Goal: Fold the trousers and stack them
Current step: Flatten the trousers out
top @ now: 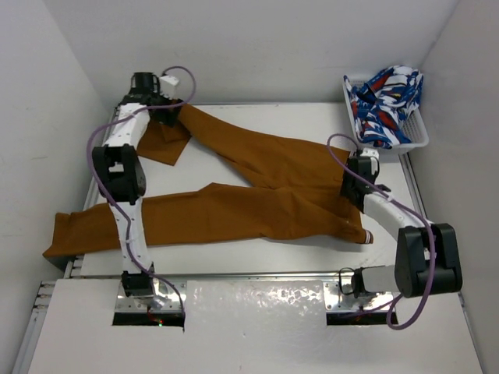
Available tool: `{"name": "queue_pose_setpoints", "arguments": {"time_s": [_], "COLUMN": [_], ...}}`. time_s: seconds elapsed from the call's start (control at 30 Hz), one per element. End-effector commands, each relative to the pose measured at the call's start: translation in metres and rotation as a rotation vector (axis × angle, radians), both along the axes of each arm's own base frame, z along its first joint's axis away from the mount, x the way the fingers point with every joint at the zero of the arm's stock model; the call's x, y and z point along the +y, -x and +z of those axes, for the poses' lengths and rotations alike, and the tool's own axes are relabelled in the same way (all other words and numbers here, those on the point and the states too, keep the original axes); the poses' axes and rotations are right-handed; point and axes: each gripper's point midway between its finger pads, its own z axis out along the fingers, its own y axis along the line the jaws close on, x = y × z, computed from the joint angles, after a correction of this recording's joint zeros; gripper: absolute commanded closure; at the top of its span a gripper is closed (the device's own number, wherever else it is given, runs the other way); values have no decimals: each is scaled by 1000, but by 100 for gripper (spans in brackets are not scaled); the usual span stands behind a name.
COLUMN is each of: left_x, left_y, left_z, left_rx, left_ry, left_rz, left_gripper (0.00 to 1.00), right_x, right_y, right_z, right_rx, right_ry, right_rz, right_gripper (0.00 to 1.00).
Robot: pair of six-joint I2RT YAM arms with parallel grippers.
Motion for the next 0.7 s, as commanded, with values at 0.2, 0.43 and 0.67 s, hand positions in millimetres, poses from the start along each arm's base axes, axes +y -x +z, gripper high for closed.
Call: {"name": "queue_pose_setpoints", "arguments": {"time_s": [0.2,0.43,0.67], "left_x": [116,129,124], "left_y": [46,84,173], "left_z": [13,30,-2], "left_rx": [-10,45,345], "left_ry": [266,155,38], "left_rz": [443,459,459], "left_gripper": [7,7,10], "right_x": [-15,-42,-1], "right_y": [-12,61,109], "right_z": [45,32,23], "right_rx": [-28,73,207], "right_ry": [-96,-290,-498], "right_rz": [-150,-522,-668], "right_gripper": [33,28,25]}}
